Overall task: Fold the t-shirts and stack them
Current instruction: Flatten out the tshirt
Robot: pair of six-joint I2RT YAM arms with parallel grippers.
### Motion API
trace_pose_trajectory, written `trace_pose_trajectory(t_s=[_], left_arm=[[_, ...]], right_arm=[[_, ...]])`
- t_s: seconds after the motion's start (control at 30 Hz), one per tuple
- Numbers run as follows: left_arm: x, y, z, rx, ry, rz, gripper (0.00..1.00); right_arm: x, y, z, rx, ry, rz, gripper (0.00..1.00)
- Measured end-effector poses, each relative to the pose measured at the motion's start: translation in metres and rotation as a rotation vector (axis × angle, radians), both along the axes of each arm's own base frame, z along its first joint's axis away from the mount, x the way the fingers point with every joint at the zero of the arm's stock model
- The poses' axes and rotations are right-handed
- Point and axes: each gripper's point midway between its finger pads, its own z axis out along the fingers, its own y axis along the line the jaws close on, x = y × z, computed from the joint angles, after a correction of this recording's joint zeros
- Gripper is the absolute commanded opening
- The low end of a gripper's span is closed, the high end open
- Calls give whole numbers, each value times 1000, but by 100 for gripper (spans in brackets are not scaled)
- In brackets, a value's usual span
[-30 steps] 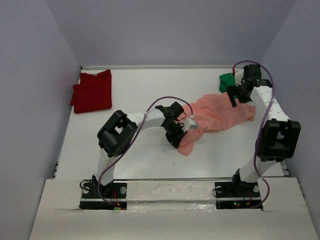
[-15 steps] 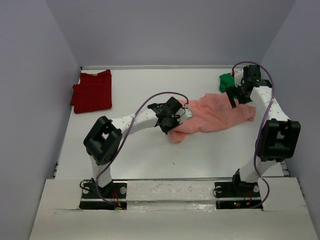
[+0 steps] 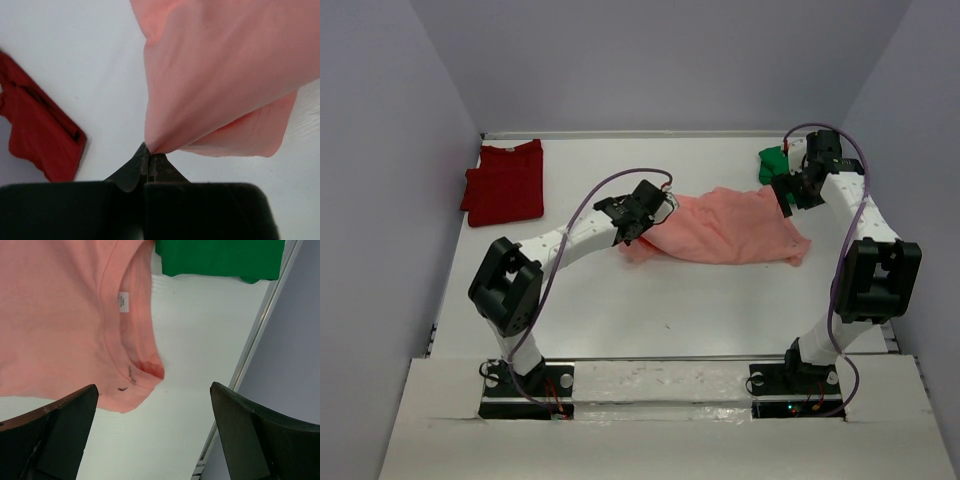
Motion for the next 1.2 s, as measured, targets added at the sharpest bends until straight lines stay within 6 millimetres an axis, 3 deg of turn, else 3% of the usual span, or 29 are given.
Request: trace_pose_trajectory(t_s=[0.33,0.5,0.7,0.9,1.2], left_arm=[[3,58,5,240,-148,98,0],[1,75,6,318,-195,126,0],[0,84,7,343,-227,146,0],[1,86,10,339,-247,158,0],[-1,90,8,339,-248,163,0]], right_arm=[[-12,11,-7,56,56,30,99],[-28,25,-28,125,143,75,95],[-73,53,-66,271,360,154,83],[-101,74,-81,394,486,200,77],[-108,79,-84,425,520,208,77]])
